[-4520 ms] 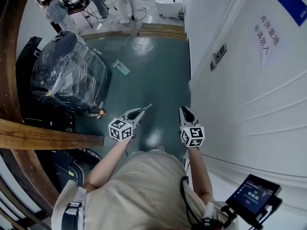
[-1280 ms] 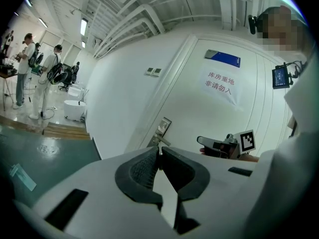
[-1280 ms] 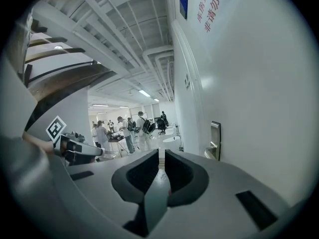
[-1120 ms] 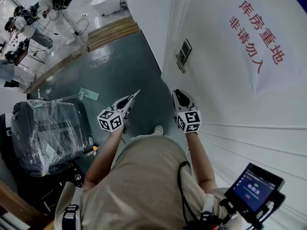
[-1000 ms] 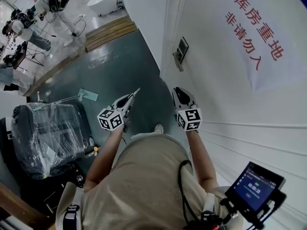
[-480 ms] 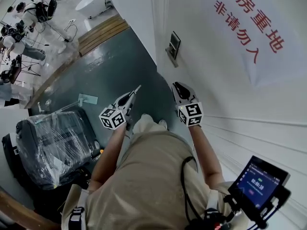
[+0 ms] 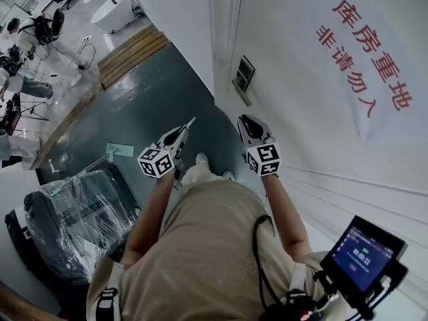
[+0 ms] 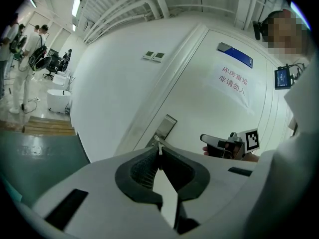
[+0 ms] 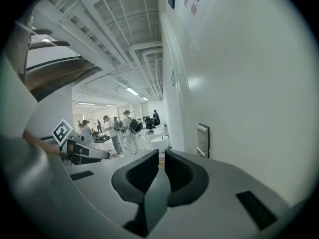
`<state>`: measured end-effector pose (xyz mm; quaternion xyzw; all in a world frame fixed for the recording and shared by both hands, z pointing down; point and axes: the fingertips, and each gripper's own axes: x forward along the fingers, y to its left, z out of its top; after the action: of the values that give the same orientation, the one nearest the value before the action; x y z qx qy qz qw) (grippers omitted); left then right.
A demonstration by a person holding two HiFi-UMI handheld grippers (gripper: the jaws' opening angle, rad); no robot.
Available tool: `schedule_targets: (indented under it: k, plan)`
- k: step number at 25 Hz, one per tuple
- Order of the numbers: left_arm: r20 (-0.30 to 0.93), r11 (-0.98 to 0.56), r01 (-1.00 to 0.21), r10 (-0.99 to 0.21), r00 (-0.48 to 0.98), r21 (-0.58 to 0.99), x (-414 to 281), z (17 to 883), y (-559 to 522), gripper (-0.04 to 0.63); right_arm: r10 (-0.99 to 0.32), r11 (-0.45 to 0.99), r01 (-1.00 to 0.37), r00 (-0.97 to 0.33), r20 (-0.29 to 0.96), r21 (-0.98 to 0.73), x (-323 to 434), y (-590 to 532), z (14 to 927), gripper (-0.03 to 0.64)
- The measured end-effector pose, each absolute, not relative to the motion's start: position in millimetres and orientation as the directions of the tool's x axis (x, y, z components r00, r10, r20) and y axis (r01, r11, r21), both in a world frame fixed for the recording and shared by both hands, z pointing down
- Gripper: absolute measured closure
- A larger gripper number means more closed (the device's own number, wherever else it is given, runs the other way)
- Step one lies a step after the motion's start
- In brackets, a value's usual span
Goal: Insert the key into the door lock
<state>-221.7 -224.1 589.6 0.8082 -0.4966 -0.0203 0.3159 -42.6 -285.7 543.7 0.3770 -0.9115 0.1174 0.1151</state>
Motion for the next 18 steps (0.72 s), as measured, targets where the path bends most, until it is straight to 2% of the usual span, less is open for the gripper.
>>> schedule_targets:
  k: [11,18]
  plan:
    - [0.265,-0.327,-0.762,-0.801,0.537,0.559,-283.9,601.3,-268.7,0.561,-0.654,0.695,-0.710,-0.689,0.312,-0.113,-122.9,-326.6,547.5,0.578]
    - [0.287,-0.308,-0.766,-0.797,0.532,0.564,-314.2,616.7,-283.7,0.561,-0.670,0.684,-0.723,-0.674,0.311,-0.096,-139.3,-347.1,555.4,0.578]
